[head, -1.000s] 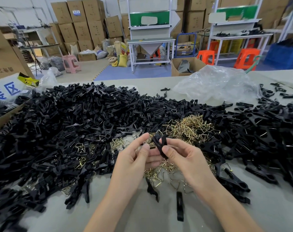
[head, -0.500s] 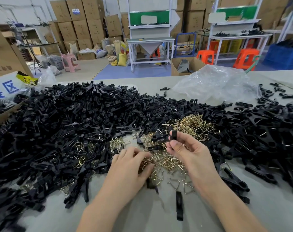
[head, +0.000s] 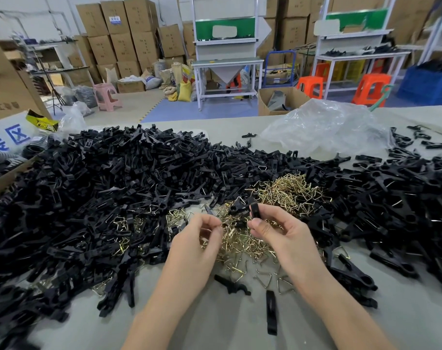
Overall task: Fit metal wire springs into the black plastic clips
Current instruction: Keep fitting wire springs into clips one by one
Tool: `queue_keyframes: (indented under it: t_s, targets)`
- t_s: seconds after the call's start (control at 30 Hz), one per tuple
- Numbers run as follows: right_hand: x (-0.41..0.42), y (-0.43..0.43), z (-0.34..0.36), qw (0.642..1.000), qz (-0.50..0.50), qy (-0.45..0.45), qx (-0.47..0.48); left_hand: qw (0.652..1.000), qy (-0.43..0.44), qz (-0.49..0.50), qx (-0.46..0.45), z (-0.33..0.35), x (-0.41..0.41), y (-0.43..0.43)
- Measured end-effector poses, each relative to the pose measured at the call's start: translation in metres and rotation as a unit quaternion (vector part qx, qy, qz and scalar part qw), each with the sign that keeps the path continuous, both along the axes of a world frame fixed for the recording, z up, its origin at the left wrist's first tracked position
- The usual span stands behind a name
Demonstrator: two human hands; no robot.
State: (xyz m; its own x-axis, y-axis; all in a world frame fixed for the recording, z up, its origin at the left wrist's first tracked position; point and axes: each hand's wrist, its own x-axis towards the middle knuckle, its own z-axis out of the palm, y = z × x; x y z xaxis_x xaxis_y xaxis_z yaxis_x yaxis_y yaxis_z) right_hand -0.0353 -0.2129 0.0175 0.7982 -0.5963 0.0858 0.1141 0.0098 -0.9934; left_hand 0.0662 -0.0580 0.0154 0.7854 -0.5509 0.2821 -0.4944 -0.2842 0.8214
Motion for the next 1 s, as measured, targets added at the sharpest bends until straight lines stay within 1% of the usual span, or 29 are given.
queue_keyframes:
  t_s: [0.07, 0.17, 0.23, 0.33, 0.4, 0.5, 0.57, 0.63, 0.8, 0.93, 1.0]
  targets:
    - [0.000, 0.000, 0.000, 1.000, 0.014, 0.010, -0.017, 0.998, 0.046, 0.000, -0.051, 0.003, -0.003, -0.001]
    - [0.001, 0.004, -0.001, 0.998, 0.051, 0.017, -0.029, 0.992, 0.078, 0.013, -0.096, 0.006, -0.005, -0.005]
    - [0.001, 0.006, 0.000, 0.997, 0.074, 0.007, -0.013, 0.989, 0.104, 0.001, -0.108, 0.006, -0.005, -0.007]
    - [0.002, 0.007, -0.001, 0.994, 0.098, -0.018, 0.035, 0.987, 0.124, -0.036, -0.096, 0.004, -0.010, -0.010]
    - [0.003, 0.006, -0.003, 0.988, 0.113, -0.043, 0.092, 0.993, 0.085, -0.055, -0.068, 0.001, -0.013, -0.011]
    - [0.006, 0.002, -0.007, 0.974, 0.123, -0.068, 0.177, 0.998, -0.032, -0.061, -0.002, -0.001, -0.015, -0.010]
    - [0.008, 0.000, -0.009, 0.965, 0.124, -0.082, 0.216, 0.997, -0.066, -0.045, 0.015, 0.000, -0.015, -0.009]
    - [0.009, 0.001, -0.011, 0.960, 0.126, -0.092, 0.233, 0.996, -0.080, -0.032, 0.014, 0.001, -0.015, -0.008]
    - [0.009, 0.002, -0.011, 0.965, 0.131, -0.083, 0.212, 0.995, -0.096, -0.001, 0.025, -0.003, -0.014, -0.007]
    - [0.007, 0.002, -0.011, 0.979, 0.114, -0.068, 0.154, 0.996, -0.088, 0.007, -0.003, -0.002, -0.009, -0.010]
    - [0.006, 0.003, -0.010, 0.982, 0.114, -0.064, 0.136, 0.998, -0.065, 0.013, -0.016, -0.001, -0.008, -0.010]
